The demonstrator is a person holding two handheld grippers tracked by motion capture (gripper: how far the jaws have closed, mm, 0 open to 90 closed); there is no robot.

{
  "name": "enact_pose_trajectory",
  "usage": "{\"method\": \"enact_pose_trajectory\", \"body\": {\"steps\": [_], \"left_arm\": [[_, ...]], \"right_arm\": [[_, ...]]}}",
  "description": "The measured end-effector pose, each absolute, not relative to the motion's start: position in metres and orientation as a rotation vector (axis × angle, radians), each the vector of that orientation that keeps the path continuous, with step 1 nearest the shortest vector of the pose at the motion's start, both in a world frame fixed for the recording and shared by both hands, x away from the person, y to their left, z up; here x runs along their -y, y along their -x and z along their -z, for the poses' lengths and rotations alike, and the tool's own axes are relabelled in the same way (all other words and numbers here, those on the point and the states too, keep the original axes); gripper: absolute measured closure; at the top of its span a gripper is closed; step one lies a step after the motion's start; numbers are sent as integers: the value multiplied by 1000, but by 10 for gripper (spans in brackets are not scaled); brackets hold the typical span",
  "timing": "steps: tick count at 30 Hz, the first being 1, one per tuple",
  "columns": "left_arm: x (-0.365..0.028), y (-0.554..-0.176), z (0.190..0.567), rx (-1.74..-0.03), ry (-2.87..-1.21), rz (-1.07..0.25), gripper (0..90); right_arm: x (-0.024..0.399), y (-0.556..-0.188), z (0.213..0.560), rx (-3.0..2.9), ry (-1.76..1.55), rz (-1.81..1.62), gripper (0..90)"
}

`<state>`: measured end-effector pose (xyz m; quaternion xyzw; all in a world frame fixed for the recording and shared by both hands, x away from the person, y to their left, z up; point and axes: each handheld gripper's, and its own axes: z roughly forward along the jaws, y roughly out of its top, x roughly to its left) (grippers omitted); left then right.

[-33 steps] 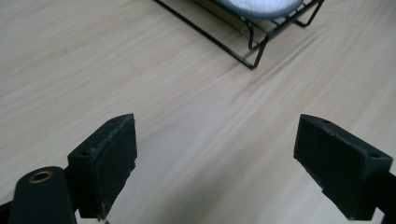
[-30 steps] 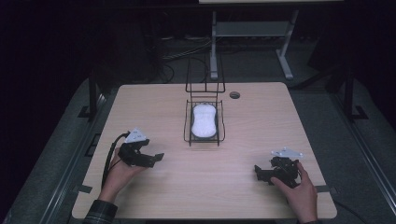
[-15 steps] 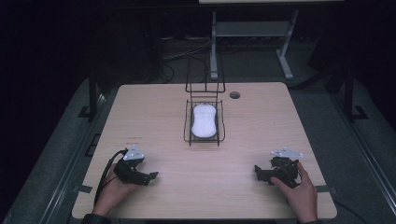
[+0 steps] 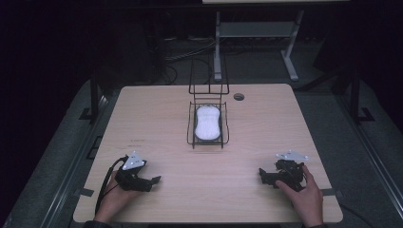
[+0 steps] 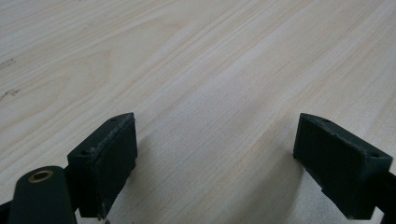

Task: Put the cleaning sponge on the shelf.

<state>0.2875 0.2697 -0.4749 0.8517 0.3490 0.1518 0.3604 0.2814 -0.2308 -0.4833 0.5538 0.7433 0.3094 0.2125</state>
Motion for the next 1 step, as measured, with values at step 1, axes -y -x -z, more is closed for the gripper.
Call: {"method": "enact_pose_trajectory", "body": {"steps": [1], "left_arm": [[-270,-288,475,-899,-2195,-391,127]], "right_arm": [[231,-281,483,-2065,-1538,-858,0]]}}
